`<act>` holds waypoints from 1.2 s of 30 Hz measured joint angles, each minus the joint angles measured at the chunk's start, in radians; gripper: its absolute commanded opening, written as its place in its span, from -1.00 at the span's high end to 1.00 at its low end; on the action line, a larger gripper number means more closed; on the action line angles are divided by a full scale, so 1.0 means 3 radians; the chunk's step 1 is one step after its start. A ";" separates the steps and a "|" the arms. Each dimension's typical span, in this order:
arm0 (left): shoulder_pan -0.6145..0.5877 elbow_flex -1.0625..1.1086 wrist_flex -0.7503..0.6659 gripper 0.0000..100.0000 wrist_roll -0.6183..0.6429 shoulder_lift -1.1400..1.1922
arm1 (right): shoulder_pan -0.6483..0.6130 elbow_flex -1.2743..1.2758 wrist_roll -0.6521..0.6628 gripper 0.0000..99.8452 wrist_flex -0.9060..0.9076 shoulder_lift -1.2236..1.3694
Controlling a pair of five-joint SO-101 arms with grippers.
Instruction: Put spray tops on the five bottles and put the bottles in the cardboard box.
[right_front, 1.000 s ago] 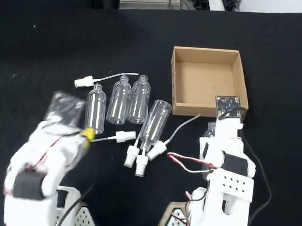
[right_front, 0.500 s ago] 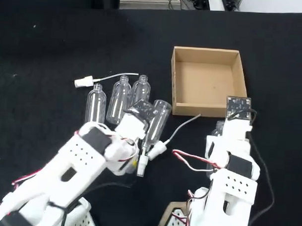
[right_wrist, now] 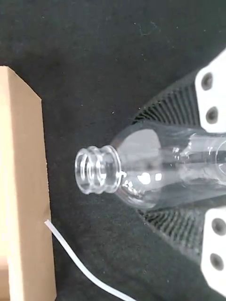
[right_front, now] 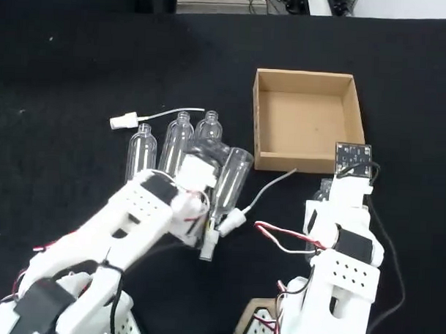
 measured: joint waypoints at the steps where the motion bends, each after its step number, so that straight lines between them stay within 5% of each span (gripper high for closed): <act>1: -0.0056 0.0000 -0.0005 0.55 0.0005 0.0051 | 0.0000 0.0000 0.0000 0.98 0.0000 0.0000; 21: -0.0133 0.0240 -0.0450 0.57 0.0000 0.0307 | 0.0000 0.0000 0.0000 0.98 0.0000 0.0000; 25: -0.0133 0.0266 -0.0471 0.81 0.0015 0.0307 | 0.0000 0.0000 0.0000 0.98 0.0000 0.0000; 36: -0.0164 -0.0138 0.0440 0.94 0.0005 0.0302 | 0.0000 0.0000 0.0000 0.98 0.0000 0.0000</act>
